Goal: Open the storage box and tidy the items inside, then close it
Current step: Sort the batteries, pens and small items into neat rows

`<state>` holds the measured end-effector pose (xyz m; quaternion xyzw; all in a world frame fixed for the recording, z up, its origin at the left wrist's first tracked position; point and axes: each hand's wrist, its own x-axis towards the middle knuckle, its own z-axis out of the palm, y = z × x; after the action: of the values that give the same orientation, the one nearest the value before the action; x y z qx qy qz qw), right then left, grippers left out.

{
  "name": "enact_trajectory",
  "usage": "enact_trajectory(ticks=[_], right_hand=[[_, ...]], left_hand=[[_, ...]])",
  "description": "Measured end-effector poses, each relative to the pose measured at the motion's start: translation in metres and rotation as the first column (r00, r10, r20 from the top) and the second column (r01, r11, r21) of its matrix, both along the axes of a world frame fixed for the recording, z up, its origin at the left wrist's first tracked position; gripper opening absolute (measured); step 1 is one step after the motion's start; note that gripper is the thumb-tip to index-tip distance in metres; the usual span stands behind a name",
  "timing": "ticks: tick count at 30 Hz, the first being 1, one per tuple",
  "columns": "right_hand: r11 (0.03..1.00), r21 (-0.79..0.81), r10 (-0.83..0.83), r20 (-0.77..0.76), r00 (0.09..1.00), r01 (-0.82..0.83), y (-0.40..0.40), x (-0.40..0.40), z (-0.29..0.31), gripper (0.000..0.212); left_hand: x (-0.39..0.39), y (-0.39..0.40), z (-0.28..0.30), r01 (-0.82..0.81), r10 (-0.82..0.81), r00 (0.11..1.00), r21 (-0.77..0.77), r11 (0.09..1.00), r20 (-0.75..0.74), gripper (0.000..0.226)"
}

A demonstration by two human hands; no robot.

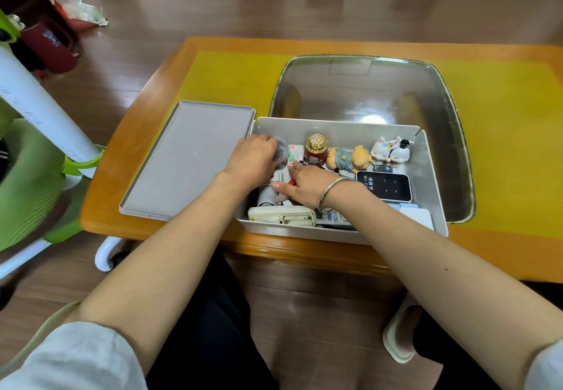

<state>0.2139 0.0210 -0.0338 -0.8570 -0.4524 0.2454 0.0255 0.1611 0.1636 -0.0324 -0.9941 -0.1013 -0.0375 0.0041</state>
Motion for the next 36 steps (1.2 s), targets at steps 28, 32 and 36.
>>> enact_trajectory(ticks=[28, 32, 36], right_hand=[[0.859, 0.436, -0.259, -0.080, 0.963, 0.267, -0.082, 0.013, 0.038, 0.026], [0.832, 0.414, -0.405, 0.001, 0.914, 0.368, -0.112, 0.027, 0.028, 0.024], [0.864, 0.352, -0.390, 0.021, 0.921, 0.358, -0.117, 0.029, 0.016, 0.029]], left_hand=[[-0.043, -0.025, 0.004, -0.192, 0.211, 0.969, -0.148, 0.970, 0.127, 0.068], [-0.059, -0.033, -0.006, -0.295, 0.325, 0.944, -0.297, 0.908, 0.056, 0.091], [-0.062, -0.033, -0.012, -0.373, 0.404, 0.914, -0.317, 0.872, 0.035, 0.083]])
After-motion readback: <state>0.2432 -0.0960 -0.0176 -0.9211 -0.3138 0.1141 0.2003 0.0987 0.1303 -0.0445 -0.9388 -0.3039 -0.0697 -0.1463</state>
